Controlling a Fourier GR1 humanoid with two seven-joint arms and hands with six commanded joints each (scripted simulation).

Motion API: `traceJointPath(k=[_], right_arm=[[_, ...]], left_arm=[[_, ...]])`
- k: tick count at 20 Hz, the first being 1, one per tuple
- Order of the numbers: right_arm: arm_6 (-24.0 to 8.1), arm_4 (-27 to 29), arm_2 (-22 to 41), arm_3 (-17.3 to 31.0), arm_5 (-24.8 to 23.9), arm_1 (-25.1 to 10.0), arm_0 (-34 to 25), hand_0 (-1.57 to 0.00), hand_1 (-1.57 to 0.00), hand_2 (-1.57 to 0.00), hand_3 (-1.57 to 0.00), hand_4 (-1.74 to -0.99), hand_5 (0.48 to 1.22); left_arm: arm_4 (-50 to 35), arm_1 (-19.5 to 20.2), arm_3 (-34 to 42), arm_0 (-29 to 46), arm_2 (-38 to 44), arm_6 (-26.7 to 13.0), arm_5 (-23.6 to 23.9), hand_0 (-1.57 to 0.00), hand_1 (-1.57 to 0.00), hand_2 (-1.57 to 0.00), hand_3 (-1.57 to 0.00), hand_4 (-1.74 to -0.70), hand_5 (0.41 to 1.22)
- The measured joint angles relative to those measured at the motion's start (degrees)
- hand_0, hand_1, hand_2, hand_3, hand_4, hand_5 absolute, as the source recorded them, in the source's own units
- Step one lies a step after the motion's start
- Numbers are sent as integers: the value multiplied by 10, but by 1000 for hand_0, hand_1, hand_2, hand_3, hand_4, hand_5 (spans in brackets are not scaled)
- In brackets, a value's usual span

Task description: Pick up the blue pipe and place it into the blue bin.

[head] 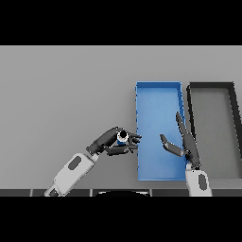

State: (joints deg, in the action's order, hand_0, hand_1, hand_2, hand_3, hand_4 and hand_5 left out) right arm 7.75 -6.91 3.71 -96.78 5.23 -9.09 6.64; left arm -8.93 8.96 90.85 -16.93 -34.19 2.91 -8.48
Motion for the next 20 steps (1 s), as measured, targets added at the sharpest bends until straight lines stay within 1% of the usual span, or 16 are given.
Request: traceJointPath(k=[1, 2, 3, 4, 5, 8, 9, 10, 12, 13, 14, 16, 17, 18, 19, 20], right_arm=[[-4, 0, -1, 1, 0, -2, 0, 1, 1, 1, 1, -1189, 631], [1, -1, 1, -4, 0, -1, 3, 1, 1, 1, 1, -1186, 629], [-4, 3, 0, -8, 0, 2, 5, 1, 1, 1, 1, -1184, 629], [-5, 5, 0, -11, -1, 4, 9, 1, 1, 1, 1, -1177, 629], [-7, 6, 1, -14, -1, 6, 12, 1, 1, 1, 1, -1174, 629], [-5, 7, 5, -23, 0, 10, 23, 1, 1, 1, 1, -1192, 628], [-14, 10, 1, -26, -3, 7, 18, 1, 1, 1, 1, -1209, 623], [-12, 7, 2, -25, -2, 6, 24, 1, 1, 1, 1, -1207, 619], [-7, 13, 4, -27, 3, 9, 29, 1, 1, 1, 1, -1191, 619], [6, 20, 4, -40, 8, 7, 31, 1, 1, 1, 1, -1195, 610], [6, 38, 3, -56, 19, 4, 26, 1, 1, 1, 1, -1197, 604], [-19, 108, 1, -84, 74, -15, 17, 1, 1, 1, 1, -1203, 573], [-41, 136, -5, -95, 92, -33, 10, 1, 1, 1, 1, -1215, 561], [-54, 156, 1, -114, 115, -50, 0, 1, 1, 1, 1, -1232, 550], [-79, 180, 3, -129, 129, -63, -16, 1, 1, 1, 1, -1250, 532], [-95, 196, 8, -149, 144, -82, -30, 1, 1, 1, 1, -1260, 523]], left_arm=[[0, 3, 3, -5, 1, -2, -4, -1564, -1565, -1566, -1442, -1727, 1219], [2, 7, 10, 0, -3, 0, -6, -1566, -1566, -1567, -1441, -1727, 1219], [1, 0, 0, -10, 0, -11, -5, -1567, -1567, -1568, -1441, -1728, 1219], [0, 5, -2, -7, 1, -7, -10, -1568, -1568, -1568, -1442, -1729, 1219], [-2, 0, -6, -12, 1, -13, -10, -1568, -1569, -1569, -1443, -1729, 1219], [1, 3, -1, 0, -3, -10, -9, -1570, -1570, -1570, -1443, -1730, 1220], [2, 1, -5, -4, 0, -10, -9, -1570, -1570, -1570, -1443, -1731, 1220], [8, 1, -3, 3, -5, -3, -9, -1570, -1570, -1570, -1442, -1730, 1220], [4, 9, -3, -2, 3, -6, -11, -1570, -1571, -1571, -1438, -1731, 1220], [1, 5, -8, -9, 5, -11, -12, -1571, -1571, -1571, -1438, -1731, 1221], [4, 3, -5, -5, 0, -7, -12, -1571, -1571, -1571, -1438, -1731, 1221], [3, 1, -11, -6, 3, -7, -13, -1571, -1571, -1571, -1440, -1731, 1221], [4, 3, -5, -2, 0, -1, -16, -1571, -1571, -1571, -1440, -1731, 1221], [6, 2, -12, -7, 1, -10, -15, -1571, -1571, -1571, -1440, -1730, 1221], [9, 2, -9, -6, 0, -11, -14, -1571, -1571, -1571, -1440, -1731, 1221], [6, 1, -10, -9, 2, -10, -16, -1571, -1571, -1571, -1440, -1731, 1221]])
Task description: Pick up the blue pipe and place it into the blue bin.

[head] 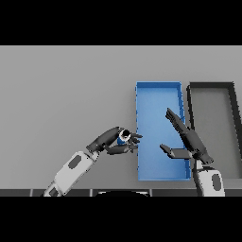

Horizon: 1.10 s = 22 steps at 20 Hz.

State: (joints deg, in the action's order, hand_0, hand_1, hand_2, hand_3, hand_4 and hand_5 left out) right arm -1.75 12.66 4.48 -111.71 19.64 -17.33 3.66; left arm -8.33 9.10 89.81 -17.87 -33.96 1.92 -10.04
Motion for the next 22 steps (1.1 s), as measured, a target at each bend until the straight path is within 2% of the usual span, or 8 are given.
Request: traceJointPath(k=[4, 6, 8, 10, 14, 17, 20, 22], right_arm=[[-57, 36, 40, -53, 40, -35, -50, 1, 1, 1, 1, -1305, 522], [-97, 56, 56, -63, 48, -46, -89, 1, 1, 1, 1, -1297, 522], [-122, 68, 73, -64, 56, -49, -118, 1, 1, 1, 1, -1297, 526], [-135, 70, 99, -70, 67, -44, -153, 1, 1, 1, 1, -1303, 532], [-159, 67, 123, -36, 87, -32, -221, 1, 1, 1, 1, -1270, 530], [-169, 69, 149, -22, 99, -11, -249, 1, 1, 1, 1, -1241, 532], [-202, 66, 160, 14, 94, 12, -291, 1, 1, 1, 1, -1225, 515], [-200, 59, 166, 32, 99, 24, -300, 1, 1, -9, 1, -1223, 512]], left_arm=[[4, 1, 1, 3, -2, 5, -1, -1571, -1571, -1571, -1439, -1732, 1221], [8, 1, 3, 3, -2, -1, 1, -1571, -1571, -1571, -1437, -1732, 1221], [9, 7, 3, 4, 1, 1, -1, -1571, -1571, -1571, -1435, -1732, 1221], [10, 1, -7, -5, 4, -6, -1, -1571, -1571, -1571, -1437, -1732, 1221], [6, -10, -10, -6, 1, -4, -5, -1571, -1571, -1571, -1452, -1729, 1221], [2, -7, -10, 2, 1, 26, -18, -1571, -1571, -1571, -1494, -1732, 1221], [-12, -3, -18, -8, 11, 7, -29, -1571, -1571, -1571, -1517, -1731, 1221], [-13, -4, -22, -8, 12, 14, -32, -1571, -1571, -1571, -1509, -1731, 1221]])
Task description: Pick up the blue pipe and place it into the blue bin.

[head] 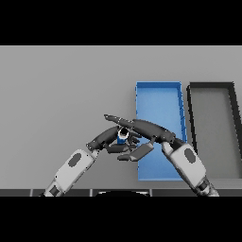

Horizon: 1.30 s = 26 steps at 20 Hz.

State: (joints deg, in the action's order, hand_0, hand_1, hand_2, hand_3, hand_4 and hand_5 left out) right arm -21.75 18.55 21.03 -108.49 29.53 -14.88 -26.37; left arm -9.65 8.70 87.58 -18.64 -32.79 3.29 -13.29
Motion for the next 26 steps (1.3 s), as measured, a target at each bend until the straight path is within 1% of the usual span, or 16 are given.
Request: traceJointPath(k=[4, 5, 6, 7, 8, 9, 10, 12, 15, 16, 17, 19, 21, 22, 23, 26], right_arm=[[-7, 4, 5, 41, 11, 24, -44, -54, -83, -115, -43, -1268, 519], [0, 1, 9, 52, 18, 28, -48, -138, -166, -193, -106, -1308, 523], [-5, -2, 11, 69, 19, 37, -63, -278, -313, -329, -228, -1352, 528], [-8, -4, 15, 72, 27, 37, -63, -478, -500, -500, -375, -1390, 538], [-6, 5, 13, 70, 36, 33, -67, -697, -714, -714, -562, -1453, 551], [-9, 6, 18, 77, 40, 38, -72, -872, -886, -886, -701, -1503, 573], [-9, 16, 23, 76, 40, 43, -72, -1012, -1023, -1023, -828, -1541, 604], [-32, 42, 23, 78, 27, 53, -75, -1213, -1220, -1220, -1096, -1492, 706], [-10, 34, 23, 70, 13, 57, -60, -1388, -1391, -1391, -1328, -1458, 957], [-13, 20, 24, 68, 17, 55, -58, -1424, -1427, -1427, -1376, -1456, 1010], [10, 6, 24, 71, 23, 57, -54, -1454, -1456, -1456, -1415, -1459, 1052], [34, -27, 30, 65, 33, 63, -46, -1496, -1497, -1497, -1471, -1469, 1113], [40, -29, 23, 66, 38, 68, -43, -1523, -1524, -1524, -1507, -1473, 1152], [25, -20, 23, 65, 44, 75, -38, -1533, -1533, -1533, -1520, -1474, 1166], [26, -14, 20, 57, 45, 77, -31, -1540, -1541, -1541, -1530, -1477, 1177], [12, -16, 12, 53, 52, 85, -39, -1555, -1556, -1556, -1550, -1481, 1198]], left_arm=[[-13, 2, 10, 1, 0, -14, -9, -1571, -1567, -1571, -1395, -1717, 1221], [-15, -3, 2, -6, 0, -11, -16, -1496, -1393, -1367, -1150, -1630, 1221], [4, 3, 5, -10, 0, 12, -12, -1236, -1120, -1093, -920, -1613, 1221], [30, 10, 0, -20, -5, -6, 1, -993, -895, -875, -736, -1587, 1221], [56, 16, -2, -26, -14, -25, 7, -879, -828, -796, -667, -1611, 1221], [61, 17, 5, -17, -15, -12, 12, -895, -867, -845, -656, -1637, 1221], [61, 15, 9, -16, -16, -14, 15, -1030, -1008, -990, -623, -1658, 1192], [33, 2, 14, -3, -7, 8, 15, -1225, -1211, -1199, -525, -1688, 1203], [2, -3, 22, 7, 0, 11, 3, -1394, -1386, -1381, -550, -1714, 1212], [5, -1, 17, 9, -1, 23, 3, -1429, -1423, -1419, -588, -1719, 1214], [8, 0, 19, 8, -4, 10, 6, -1458, -1453, -1449, -591, -1724, 1215], [18, 4, 11, 3, -10, 27, 11, -1498, -1453, -1493, -527, -1730, 1217], [19, 13, 13, -5, -13, 23, 17, -1499, -1356, -1521, -505, -1734, 1219], [24, 15, 6, -13, -14, 25, 13, -1426, -1220, -1350, -531, -1637, 1219], [28, 17, 6, -17, -15, 31, 7, -1407, -1190, -1242, -518, -1544, 1219], [32, 25, 12, -21, -18, 18, -11, -783, -642, -655, -266, -1251, 1220]])
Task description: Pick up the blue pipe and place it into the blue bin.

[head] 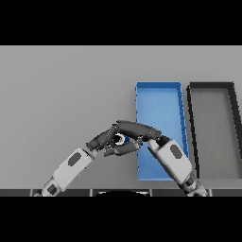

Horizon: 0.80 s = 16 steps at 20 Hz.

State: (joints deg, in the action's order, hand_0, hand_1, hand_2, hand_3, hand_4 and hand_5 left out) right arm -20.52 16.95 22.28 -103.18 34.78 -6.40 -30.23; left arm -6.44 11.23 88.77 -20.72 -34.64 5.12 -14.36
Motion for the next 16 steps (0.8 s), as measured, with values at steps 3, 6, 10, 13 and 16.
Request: traceJointPath(k=[3, 6, 10, 13, 16], right_arm=[[-18, -10, -5, -5, 6, 16, 9, -1563, -1563, -1563, -1560, -1483, 1209], [-18, -8, -12, -17, 19, 27, 21, -1567, -1567, -1567, -1566, -1484, 1215], [-26, -18, -23, -17, 23, 50, 22, -1569, -1569, -1569, -1569, -1485, 1219], [-23, -25, -30, -17, 25, 59, 24, -1570, -1570, -1570, -1570, -1487, 1220], [-16, -31, -42, -11, 30, 69, 23, -1571, -1571, -1571, -1570, -1491, 1220]], left_arm=[[11, 10, -3, 5, 1, 6, -27, -401, -328, -335, -136, -1051, 1118], [39, 10, -8, 4, 6, 15, -23, -205, -167, -171, -69, -912, 901], [51, 3, -24, 0, 5, -12, -3, -83, -68, -69, -28, -826, 719], [41, 2, -17, 6, 8, -23, -1, -42, -34, -35, -14, -842, 636], [21, 3, -12, 15, 17, -63, 6, -21, -17, -17, -7, -873, 612]])
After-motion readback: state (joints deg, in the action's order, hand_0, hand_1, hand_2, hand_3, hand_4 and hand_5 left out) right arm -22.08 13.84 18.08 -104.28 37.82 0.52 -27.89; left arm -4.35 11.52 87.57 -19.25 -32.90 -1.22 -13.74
